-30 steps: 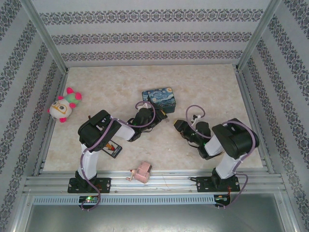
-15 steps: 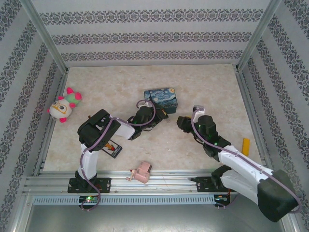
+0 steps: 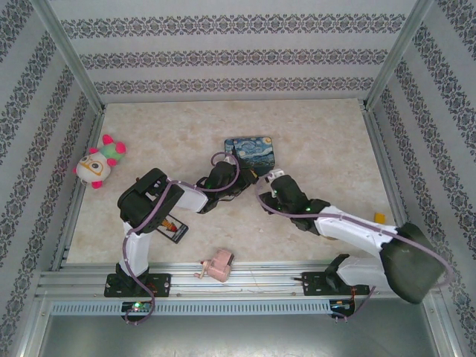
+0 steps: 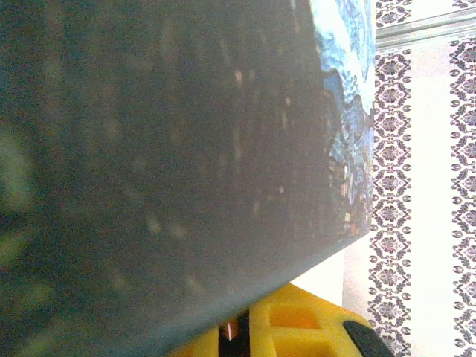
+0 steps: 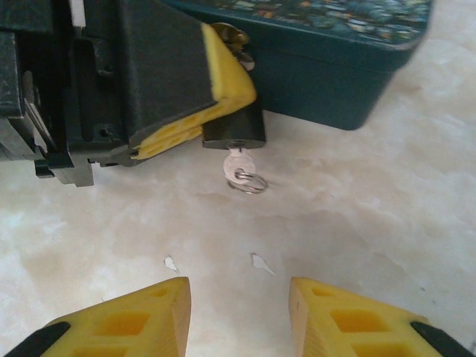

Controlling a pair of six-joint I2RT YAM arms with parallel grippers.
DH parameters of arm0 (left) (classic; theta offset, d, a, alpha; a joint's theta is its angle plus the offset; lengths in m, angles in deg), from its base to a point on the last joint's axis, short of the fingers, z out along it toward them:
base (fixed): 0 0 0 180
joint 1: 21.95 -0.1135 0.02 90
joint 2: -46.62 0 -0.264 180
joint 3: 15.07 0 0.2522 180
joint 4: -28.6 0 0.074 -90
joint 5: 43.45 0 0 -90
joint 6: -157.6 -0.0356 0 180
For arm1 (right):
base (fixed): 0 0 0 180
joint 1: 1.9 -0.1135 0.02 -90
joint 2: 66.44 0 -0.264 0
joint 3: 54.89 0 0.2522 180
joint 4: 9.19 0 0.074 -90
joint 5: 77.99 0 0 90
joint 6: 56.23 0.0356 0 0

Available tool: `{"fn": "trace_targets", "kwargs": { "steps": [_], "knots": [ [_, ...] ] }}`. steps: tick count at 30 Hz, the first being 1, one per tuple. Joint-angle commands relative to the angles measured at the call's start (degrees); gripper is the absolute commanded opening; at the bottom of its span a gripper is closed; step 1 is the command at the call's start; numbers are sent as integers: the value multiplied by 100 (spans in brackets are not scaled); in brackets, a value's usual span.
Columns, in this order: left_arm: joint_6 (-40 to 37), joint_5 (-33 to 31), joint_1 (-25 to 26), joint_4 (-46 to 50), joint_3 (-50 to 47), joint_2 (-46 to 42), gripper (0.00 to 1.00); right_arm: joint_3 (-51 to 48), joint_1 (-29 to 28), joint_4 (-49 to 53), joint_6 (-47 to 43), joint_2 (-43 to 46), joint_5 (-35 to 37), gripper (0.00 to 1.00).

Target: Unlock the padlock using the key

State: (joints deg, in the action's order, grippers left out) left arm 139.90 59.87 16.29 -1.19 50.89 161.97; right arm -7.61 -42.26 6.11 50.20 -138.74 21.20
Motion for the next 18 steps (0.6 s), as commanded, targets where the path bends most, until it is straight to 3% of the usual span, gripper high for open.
{"fn": "trace_targets", "kwargs": {
  "steps": [1,18],
  "knots": [
    [188,197,-44,329,14,-161,4,351,-61,-4,-379,-364,133,39],
    [259,311,-71,409,96,-144,4,1138,-84,171,-1105,-1469,349,34]
  ]
}}
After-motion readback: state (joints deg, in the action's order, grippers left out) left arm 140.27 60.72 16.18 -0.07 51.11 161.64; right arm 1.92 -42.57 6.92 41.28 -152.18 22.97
